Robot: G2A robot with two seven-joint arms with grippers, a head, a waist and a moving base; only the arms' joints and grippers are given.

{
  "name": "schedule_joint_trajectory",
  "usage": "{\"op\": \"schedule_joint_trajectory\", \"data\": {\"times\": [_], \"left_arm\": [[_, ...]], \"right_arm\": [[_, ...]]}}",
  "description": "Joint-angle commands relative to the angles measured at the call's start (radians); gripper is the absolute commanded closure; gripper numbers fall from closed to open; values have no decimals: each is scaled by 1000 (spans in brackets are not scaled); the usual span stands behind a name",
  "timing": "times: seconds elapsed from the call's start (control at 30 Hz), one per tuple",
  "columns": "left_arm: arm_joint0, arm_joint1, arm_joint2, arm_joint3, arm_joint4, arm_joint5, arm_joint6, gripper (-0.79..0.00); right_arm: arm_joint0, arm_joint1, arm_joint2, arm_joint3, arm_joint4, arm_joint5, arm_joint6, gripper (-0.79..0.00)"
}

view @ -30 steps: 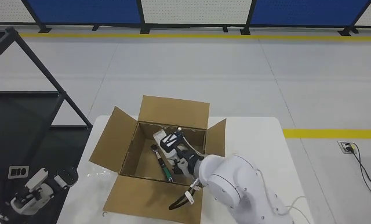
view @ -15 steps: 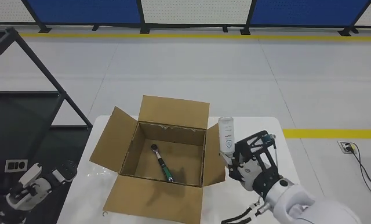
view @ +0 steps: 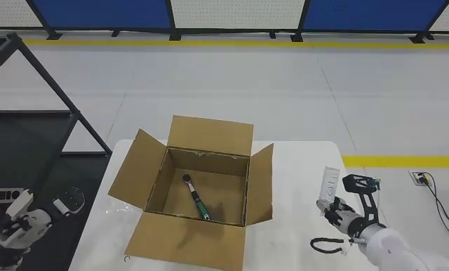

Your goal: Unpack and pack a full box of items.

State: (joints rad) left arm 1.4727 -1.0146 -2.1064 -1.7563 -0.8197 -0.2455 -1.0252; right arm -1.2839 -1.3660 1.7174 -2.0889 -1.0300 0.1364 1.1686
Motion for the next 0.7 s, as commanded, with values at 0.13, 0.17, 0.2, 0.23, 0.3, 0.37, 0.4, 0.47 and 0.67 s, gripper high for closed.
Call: {"op": "schedule_joint_trajectory", "data": {"times": [0.13, 0.17, 0.2, 0.23, 0.3, 0.37, 0.4, 0.47, 0.67], "left_arm": [[21, -1, 7, -15, 2, 2, -4, -785], [27, -2, 5, -19, 0, -1, -3, -785], [33, -3, 4, -23, -7, -2, 2, -785], [33, -3, 4, -23, -7, -2, 2, -785], [33, -3, 4, -23, -7, -2, 2, -785], [33, -3, 4, -23, -7, -2, 2, -785], [33, -3, 4, -23, -7, -2, 2, -785], [33, -3, 4, -23, -7, -2, 2, -785], [43, -5, 3, -33, -4, 2, 39, -785]], "right_arm": [[69, 4, -31, 166, -46, 28, -5, 0], [69, 4, -31, 166, -46, 28, -5, 0], [69, 4, -31, 166, -46, 28, -5, 0], [69, 4, -31, 166, -46, 28, -5, 0], [69, 4, -31, 166, -46, 28, -5, 0], [69, 4, -31, 166, -46, 28, -5, 0], [69, 4, -31, 166, -46, 28, -5, 0], [67, 4, -32, 169, -45, 25, -10, 0], [161, 13, -81, 349, -136, 29, 64, 0]]}}
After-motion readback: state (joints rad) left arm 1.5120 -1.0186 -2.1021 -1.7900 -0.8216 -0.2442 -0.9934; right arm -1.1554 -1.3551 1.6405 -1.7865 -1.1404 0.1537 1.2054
